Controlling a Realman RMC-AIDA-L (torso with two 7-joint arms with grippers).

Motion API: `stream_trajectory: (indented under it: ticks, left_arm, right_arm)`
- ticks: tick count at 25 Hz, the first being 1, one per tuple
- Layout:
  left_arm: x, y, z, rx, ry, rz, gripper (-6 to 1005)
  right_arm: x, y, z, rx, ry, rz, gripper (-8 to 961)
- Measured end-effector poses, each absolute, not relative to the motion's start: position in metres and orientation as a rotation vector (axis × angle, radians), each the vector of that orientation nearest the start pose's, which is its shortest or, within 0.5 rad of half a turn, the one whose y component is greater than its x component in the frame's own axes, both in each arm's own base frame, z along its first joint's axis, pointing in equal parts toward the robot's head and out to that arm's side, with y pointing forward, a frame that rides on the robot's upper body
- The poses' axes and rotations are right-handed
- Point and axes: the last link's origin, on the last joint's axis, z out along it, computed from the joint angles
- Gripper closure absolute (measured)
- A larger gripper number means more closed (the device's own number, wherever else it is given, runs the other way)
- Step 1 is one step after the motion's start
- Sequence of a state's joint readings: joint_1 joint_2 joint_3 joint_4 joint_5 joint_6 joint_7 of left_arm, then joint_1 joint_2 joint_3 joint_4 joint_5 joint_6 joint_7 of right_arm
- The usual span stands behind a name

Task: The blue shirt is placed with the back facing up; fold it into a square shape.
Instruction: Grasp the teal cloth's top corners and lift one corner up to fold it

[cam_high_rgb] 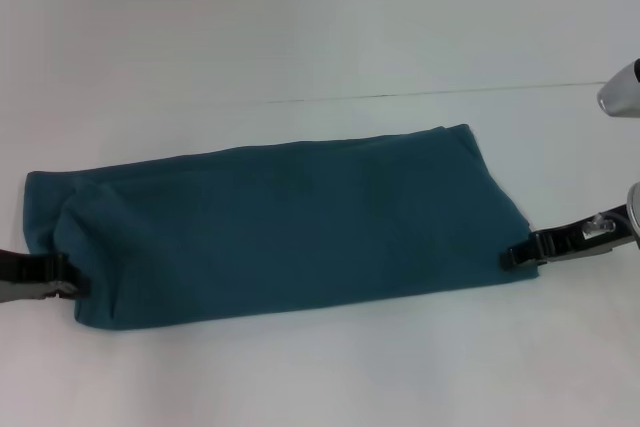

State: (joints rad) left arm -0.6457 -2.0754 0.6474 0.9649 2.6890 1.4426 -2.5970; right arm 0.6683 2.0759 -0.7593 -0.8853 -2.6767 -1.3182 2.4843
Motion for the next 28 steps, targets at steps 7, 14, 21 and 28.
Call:
stream_trajectory:
  ticks: [7,14,21,28]
  left_arm:
    - [-0.292,0.369,0.05,-2.051,-1.756,-0.014,919]
    - [-0.293,0.369,0.054,-2.052,-1.76,-0.036,919]
    - [-0.29,0.366,0.057,-2.079,-1.774,-0.046,919]
    - [-0.291,0.359,0.066,-2.096,-1.782,-0.019,919]
  right_arm:
    - [0.288,0.382,0.025,-2.186,1.544,-0.092,618]
    - [0.286,0.38,0.022,-2.217,1.531,-0.111,870]
    - [0.277,0.377,0.015,-2.285,1.521,-0.12,934]
    - [0.267,0.369,0.012,-2.392,1.524,-0.135,933]
